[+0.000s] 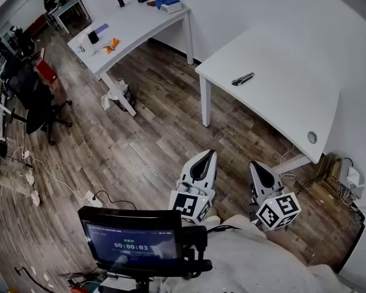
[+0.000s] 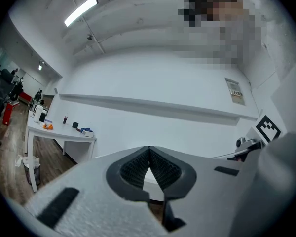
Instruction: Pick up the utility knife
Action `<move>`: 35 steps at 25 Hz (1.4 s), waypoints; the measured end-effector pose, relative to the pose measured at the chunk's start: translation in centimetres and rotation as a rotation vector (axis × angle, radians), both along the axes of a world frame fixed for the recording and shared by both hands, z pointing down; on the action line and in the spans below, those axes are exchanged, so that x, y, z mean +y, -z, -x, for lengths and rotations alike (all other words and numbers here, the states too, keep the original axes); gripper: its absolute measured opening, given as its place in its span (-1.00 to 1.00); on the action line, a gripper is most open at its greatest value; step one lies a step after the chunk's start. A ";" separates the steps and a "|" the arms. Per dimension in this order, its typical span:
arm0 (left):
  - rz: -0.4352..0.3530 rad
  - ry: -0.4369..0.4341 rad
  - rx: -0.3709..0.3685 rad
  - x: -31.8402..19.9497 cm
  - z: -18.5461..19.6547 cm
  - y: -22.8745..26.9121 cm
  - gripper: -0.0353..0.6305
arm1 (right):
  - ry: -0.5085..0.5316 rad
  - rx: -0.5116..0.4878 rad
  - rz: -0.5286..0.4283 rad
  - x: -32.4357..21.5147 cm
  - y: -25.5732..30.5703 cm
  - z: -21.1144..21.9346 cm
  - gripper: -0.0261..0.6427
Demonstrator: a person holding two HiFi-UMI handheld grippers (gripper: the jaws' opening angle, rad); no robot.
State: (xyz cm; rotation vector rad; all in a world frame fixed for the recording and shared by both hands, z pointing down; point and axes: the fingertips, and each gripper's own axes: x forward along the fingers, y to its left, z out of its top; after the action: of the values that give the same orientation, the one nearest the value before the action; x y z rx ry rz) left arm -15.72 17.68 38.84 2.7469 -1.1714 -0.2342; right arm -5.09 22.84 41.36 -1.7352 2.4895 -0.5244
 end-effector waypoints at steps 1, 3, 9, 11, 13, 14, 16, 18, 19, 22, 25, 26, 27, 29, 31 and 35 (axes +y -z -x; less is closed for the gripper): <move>0.002 0.003 0.003 -0.4 0.1 0.0 -0.87 | 0.002 0.004 0.001 -0.4 0.0 0.1 -0.89; 0.008 0.012 0.009 -1.2 0.4 -0.2 -0.87 | 0.002 0.009 0.001 -1.2 0.1 0.0 -0.89; 0.029 0.048 0.008 -3.0 0.9 -1.0 -0.87 | 0.000 -0.002 0.009 -3.6 -0.3 -0.8 -0.89; 0.035 0.061 0.004 -4.1 1.0 -1.3 -0.87 | 0.011 -0.007 0.013 -4.8 -0.6 -0.8 -0.89; 0.034 0.075 0.000 -5.4 0.9 -1.6 -0.87 | 0.025 -0.014 0.012 -6.3 -1.0 -1.1 -0.89; 0.029 0.080 -0.002 -6.1 0.6 -1.6 -0.87 | 0.033 -0.018 0.011 -7.1 -1.2 -1.4 -0.89; 0.019 0.083 -0.011 -7.7 0.0 -1.4 -0.87 | 0.045 -0.031 0.008 -9.1 -1.4 -1.9 -0.89; 0.009 0.085 -0.022 -9.3 -0.5 -1.1 -0.87 | 0.056 -0.042 0.003 -11.2 -1.2 -2.2 -0.89; 0.002 0.086 -0.027 -10.2 -0.8 -0.9 -0.87 | 0.062 -0.044 -0.005 -12.2 -1.0 -2.4 -0.89; -0.019 0.101 -0.029 -12.9 -1.6 0.1 -0.87 | 0.082 -0.042 -0.028 -14.9 -0.4 -3.0 -0.89; -0.025 0.110 -0.028 -15.3 -3.2 0.6 -0.87 | 0.099 -0.046 -0.029 -17.3 -0.2 -4.3 -0.89; -0.025 0.107 -0.030 -16.0 -4.0 0.5 -0.87 | 0.103 -0.046 -0.028 -18.0 -0.2 -4.9 -0.89; -0.023 0.103 -0.033 -16.6 -4.8 0.1 -0.87 | 0.107 -0.047 -0.025 -18.6 -0.3 -5.5 -0.89; -0.019 0.095 -0.045 -17.7 -6.3 -1.1 -0.87 | 0.109 -0.052 -0.017 -19.8 -0.6 -6.8 -0.89; -0.019 0.084 -0.044 -18.9 -7.7 -0.8 -0.87 | 0.108 -0.060 -0.012 -20.9 -0.9 -7.9 -0.89; -0.028 0.075 -0.040 -21.2 -9.7 0.2 -0.87 | 0.117 -0.071 -0.010 -22.8 -1.3 -9.5 -0.89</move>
State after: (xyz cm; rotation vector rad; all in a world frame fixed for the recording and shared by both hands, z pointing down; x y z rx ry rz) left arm -6.01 -3.53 38.67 2.7465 -1.2929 -0.2058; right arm 4.41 0.02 42.63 -1.5465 2.5503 -0.5707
